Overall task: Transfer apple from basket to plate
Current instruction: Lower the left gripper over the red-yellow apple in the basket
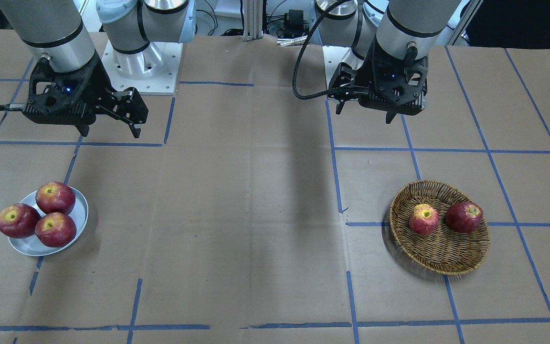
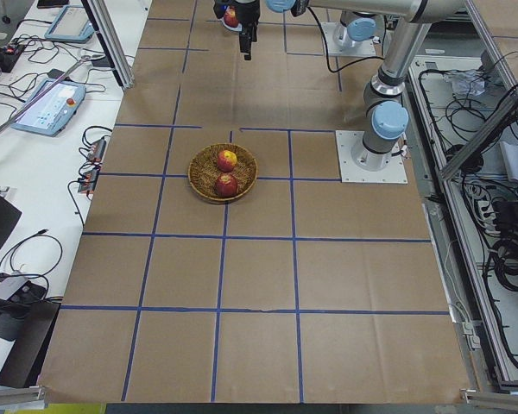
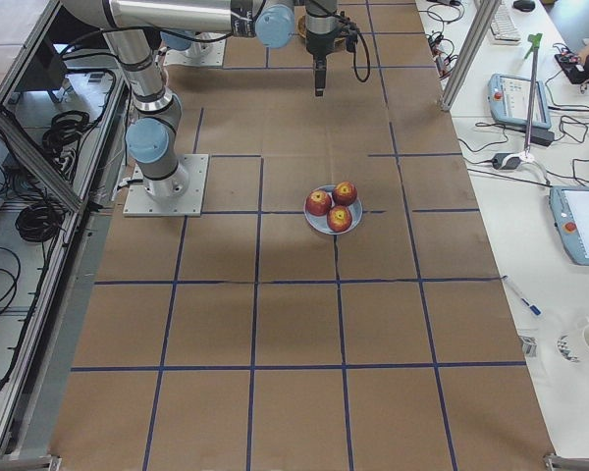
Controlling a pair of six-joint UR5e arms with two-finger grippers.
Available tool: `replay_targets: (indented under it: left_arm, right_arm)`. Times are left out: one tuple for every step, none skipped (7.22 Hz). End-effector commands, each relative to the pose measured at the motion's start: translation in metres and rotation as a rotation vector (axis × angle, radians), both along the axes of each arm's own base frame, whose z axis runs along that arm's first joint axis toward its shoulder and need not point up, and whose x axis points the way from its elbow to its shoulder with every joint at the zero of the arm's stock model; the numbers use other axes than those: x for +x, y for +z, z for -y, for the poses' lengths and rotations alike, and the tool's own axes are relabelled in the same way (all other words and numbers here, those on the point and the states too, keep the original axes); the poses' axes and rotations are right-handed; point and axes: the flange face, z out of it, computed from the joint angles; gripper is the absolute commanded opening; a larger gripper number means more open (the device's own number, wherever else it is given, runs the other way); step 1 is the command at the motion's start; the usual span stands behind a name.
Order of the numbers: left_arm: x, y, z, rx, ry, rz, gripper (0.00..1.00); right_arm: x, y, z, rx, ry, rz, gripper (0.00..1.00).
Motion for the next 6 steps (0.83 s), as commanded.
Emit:
replay_targets:
  left_arm:
    - [0.041,-0.027,0.013,0.083,0.074,-0.003,0.99]
    - [0.058,-0.045,0.028,0.113,0.067,-0.009,0.99]
    - [0.074,-0.066,0.05,0.104,-0.031,-0.032,0.99]
    - [0.099,-0.09,0.073,0.094,-0.137,-0.057,0.99]
    - [0.141,-0.11,0.085,0.114,-0.16,-0.083,0.99]
    - [0.177,-0.134,0.098,0.116,-0.253,-0.112,0.99]
  right_arm:
    - [0.0,-0.001,-0.001,0.002,0.0,0.0,1.0]
    - [0.0,0.0,0.0,0.001,0.0,0.0,1.0]
    - [0.0,0.0,-0.001,0.001,0.0,0.0,1.0]
    - [0.0,0.0,0.0,0.001,0.0,0.0,1.0]
    - [0.001,-0.001,-0.001,0.002,0.002,0.0,1.0]
    - [0.0,-0.001,-0.001,0.002,0.0,0.0,1.0]
